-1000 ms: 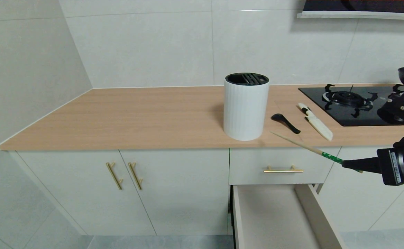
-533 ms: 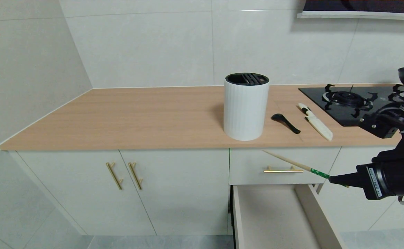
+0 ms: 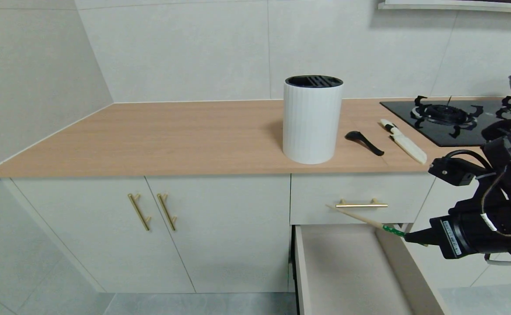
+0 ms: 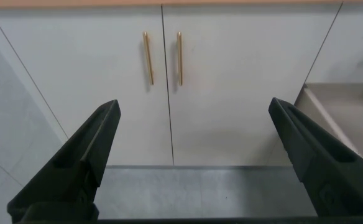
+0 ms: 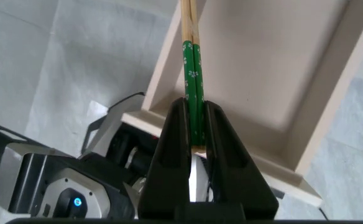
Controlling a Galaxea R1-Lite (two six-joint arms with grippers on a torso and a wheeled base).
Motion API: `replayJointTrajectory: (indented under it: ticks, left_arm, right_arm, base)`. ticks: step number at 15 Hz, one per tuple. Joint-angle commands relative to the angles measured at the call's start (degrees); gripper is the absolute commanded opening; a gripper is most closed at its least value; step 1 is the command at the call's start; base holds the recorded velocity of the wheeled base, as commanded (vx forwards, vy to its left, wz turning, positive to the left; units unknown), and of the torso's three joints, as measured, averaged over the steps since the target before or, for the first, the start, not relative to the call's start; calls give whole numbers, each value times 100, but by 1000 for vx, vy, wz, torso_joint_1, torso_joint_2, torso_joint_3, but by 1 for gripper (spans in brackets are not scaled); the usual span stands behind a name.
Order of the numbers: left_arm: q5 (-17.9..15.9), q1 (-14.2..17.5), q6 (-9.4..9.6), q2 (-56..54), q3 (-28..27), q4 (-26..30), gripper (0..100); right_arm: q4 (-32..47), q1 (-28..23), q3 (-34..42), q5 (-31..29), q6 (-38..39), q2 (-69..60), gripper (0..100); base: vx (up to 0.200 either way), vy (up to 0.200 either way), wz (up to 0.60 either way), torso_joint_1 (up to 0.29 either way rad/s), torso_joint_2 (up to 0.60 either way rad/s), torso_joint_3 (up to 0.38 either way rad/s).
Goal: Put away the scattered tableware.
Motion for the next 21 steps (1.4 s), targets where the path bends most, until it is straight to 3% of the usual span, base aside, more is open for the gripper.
replayJointTrajectory:
  ticks: [1,14,21]
  left_arm:
    - [4,0,-1,0,0,-1,100]
    - [4,0,-1,0,0,-1,100]
    - [4,0,-1,0,0,-1,100]
  right_arm:
    - [3,-5,4,3,-1,65,0]
    - [-6,83,74,-5,-10,232,0]
    - [-32,127,74,3,-10,364,0]
  base:
    - [0,0,0,-188,476,286]
    - [0,0,0,-144,455,305]
    - [0,0,0,-14,61,44]
